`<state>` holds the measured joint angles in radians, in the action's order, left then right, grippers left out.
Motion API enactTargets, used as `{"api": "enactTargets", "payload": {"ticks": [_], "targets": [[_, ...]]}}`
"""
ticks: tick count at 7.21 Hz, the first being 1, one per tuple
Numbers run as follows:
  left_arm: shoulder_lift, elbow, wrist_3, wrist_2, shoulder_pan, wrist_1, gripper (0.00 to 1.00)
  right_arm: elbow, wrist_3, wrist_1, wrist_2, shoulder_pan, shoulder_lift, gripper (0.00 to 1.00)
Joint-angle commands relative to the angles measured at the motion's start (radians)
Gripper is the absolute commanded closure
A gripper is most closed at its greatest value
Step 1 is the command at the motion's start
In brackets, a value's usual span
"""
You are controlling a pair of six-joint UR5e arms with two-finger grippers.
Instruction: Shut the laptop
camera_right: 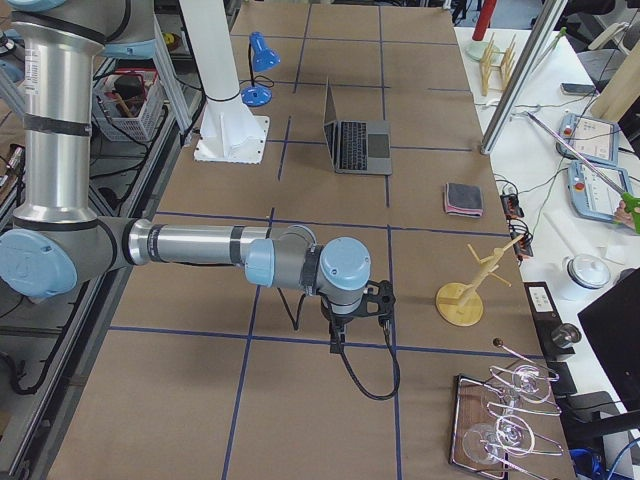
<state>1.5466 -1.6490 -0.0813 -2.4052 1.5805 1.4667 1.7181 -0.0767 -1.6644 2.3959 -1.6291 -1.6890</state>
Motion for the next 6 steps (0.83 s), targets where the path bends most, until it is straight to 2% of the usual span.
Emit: {"api": "enactTargets", "payload": {"ticks": [1,6], "targets": [[0.003,0.000,0.000,0.001,-0.001,0.000,0.00,0.002,0.006,0.000,0.000,0.000,0.000,0.00],[0.010,0.000,0.006,0.001,-0.001,0.000,0.00,0.002,0.011,0.000,0.000,0.000,0.002,0.00]]}}
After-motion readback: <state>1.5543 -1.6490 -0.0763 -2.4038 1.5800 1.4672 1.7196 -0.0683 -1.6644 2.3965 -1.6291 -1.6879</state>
